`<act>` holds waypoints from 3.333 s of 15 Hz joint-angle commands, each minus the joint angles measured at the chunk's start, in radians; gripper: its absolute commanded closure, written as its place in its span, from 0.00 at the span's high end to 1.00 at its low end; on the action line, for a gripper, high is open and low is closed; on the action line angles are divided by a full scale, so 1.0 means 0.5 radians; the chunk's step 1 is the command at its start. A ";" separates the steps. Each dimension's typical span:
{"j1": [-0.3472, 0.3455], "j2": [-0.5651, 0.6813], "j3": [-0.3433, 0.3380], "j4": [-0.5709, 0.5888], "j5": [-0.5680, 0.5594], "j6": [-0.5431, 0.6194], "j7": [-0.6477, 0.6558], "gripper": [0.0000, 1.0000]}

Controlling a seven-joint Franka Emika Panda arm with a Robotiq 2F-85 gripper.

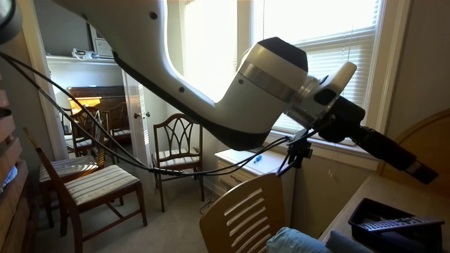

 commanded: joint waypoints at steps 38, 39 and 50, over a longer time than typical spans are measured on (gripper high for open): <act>-1.073 0.665 2.100 0.841 0.677 -0.337 -2.933 1.00; -1.050 0.719 2.144 0.946 0.698 -0.446 -3.042 1.00; -0.882 0.738 1.941 1.195 0.980 -0.773 -3.310 1.00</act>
